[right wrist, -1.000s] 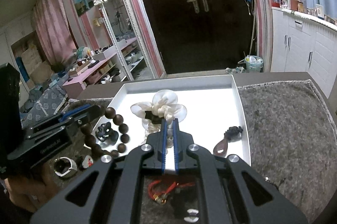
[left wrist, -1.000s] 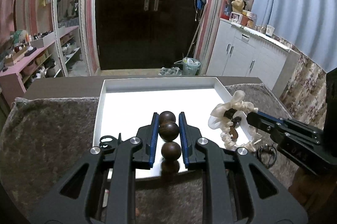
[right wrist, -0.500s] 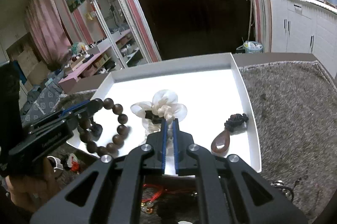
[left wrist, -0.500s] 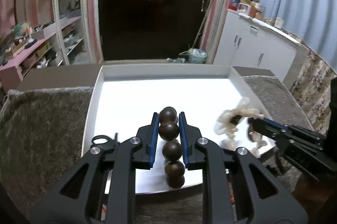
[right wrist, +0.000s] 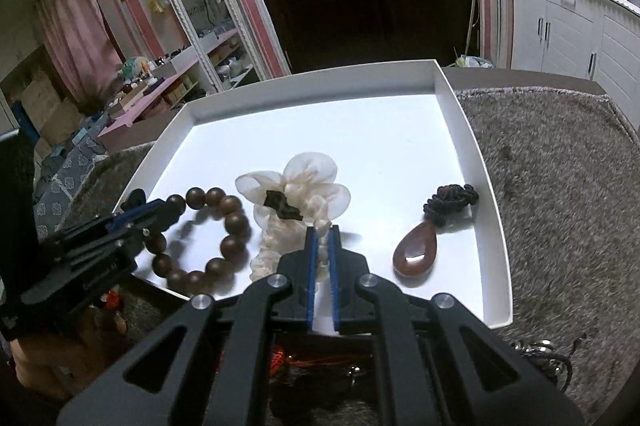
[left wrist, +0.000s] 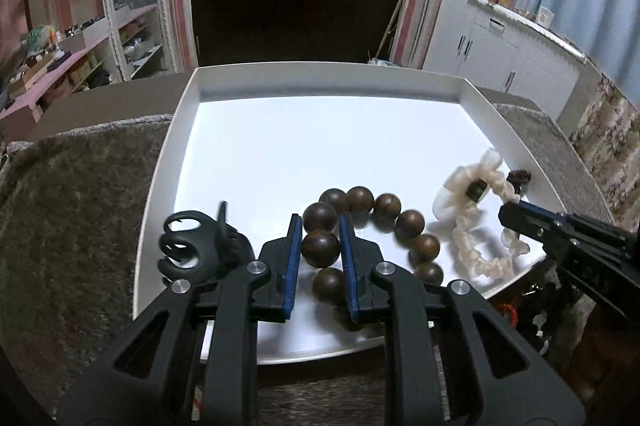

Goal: Organize jewelry
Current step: 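Carry the bracelet and scrunchie into the white tray and open both tools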

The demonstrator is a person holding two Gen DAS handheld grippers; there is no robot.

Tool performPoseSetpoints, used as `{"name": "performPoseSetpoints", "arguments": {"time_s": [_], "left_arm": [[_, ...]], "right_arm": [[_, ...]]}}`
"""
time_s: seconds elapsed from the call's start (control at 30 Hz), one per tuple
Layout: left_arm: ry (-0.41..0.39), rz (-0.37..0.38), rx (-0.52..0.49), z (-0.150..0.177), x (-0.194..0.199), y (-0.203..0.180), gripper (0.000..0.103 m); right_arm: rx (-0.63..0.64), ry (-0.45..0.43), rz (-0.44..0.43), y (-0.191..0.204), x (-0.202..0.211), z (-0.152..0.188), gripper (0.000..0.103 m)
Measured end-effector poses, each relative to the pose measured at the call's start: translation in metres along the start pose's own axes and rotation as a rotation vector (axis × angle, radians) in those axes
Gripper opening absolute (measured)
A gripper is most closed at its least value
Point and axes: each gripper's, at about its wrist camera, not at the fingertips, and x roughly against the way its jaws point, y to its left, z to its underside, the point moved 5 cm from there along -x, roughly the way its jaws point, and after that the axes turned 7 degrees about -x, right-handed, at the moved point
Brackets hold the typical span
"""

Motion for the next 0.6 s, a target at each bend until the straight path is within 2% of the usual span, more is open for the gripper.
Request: {"name": "performPoseSetpoints", "arguments": {"time_s": [0.13,0.23,0.6], "left_arm": [[0.003,-0.004,0.000,0.0012,-0.0015,-0.0015,0.017],[0.006,-0.007,0.003,0.0025,-0.0028,-0.0005,0.017],[0.016,-0.002,0.011,0.0019,-0.0049,0.0003,0.019]], "right_arm": [[0.008,-0.011,0.029,-0.0023,0.0007,-0.0002,0.006],[0.029,-0.018,0.082,-0.0051,-0.0012,0.0003,0.006],[0.033,-0.024,0.116,-0.0085,-0.0027,-0.0006,0.009]]}}
